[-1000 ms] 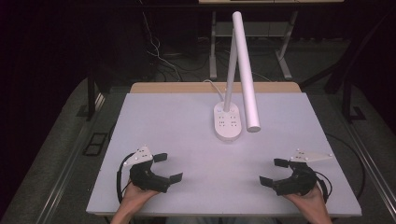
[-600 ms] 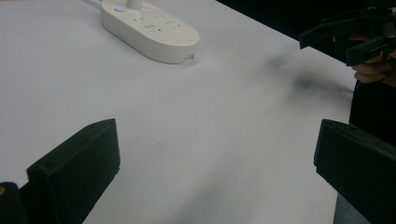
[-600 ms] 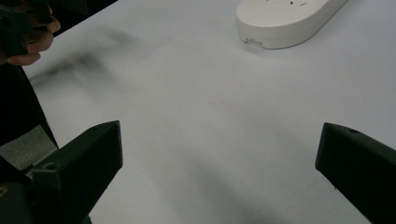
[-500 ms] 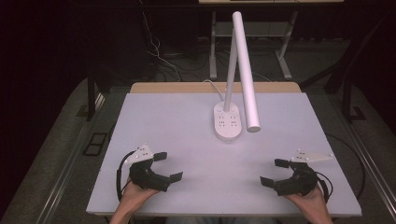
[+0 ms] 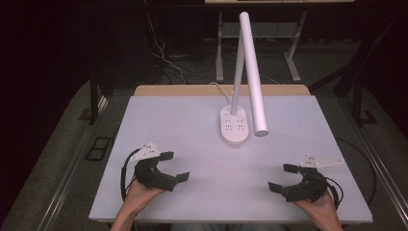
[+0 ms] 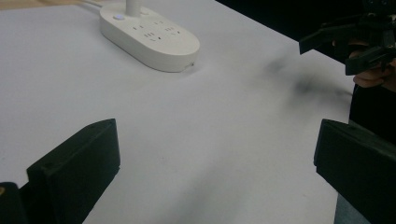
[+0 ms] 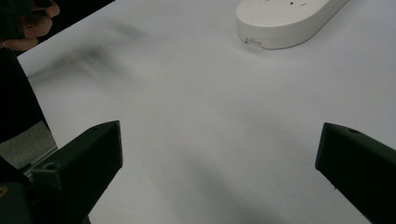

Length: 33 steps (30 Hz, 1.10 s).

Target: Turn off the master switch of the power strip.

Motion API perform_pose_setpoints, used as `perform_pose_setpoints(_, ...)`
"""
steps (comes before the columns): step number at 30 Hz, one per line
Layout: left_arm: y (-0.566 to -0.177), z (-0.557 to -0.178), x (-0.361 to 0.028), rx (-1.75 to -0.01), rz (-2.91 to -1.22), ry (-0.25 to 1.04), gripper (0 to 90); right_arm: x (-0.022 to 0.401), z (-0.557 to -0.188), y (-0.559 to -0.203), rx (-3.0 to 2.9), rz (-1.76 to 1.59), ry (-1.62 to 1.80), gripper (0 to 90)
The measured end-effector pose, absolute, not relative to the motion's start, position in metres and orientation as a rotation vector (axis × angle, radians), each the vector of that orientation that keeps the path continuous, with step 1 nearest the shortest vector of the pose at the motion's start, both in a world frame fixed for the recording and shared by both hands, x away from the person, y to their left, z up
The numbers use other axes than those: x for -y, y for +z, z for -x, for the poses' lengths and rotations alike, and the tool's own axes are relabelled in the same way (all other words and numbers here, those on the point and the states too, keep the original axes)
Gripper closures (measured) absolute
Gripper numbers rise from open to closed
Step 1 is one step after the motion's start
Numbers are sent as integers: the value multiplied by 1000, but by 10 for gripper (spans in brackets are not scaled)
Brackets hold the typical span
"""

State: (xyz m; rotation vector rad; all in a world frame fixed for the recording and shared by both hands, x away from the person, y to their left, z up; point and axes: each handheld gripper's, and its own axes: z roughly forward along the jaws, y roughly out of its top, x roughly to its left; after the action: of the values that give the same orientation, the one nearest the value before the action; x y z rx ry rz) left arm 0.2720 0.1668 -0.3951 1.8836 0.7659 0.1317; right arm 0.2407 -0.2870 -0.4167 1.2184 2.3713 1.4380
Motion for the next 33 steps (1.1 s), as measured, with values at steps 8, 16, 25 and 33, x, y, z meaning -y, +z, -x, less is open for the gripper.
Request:
perform_pose_setpoints(8,-391,-280,-165,-765,-1897,134,0,286,-241,-417,-2380,-1220,1431,0)
perform_pose_setpoints(16,-380,-292,-160,-749,-1909,136,0,287,-240,-417,-2374,-1227,1428,0)
perform_pose_setpoints(25,-372,-304,-152,-742,-1932,140,0,287,-241,-418,-2378,-1224,1422,0)
perform_pose_setpoints(33,-367,-316,-143,-729,-1952,142,4,288,-240,-418,-2372,-1230,1421,0)
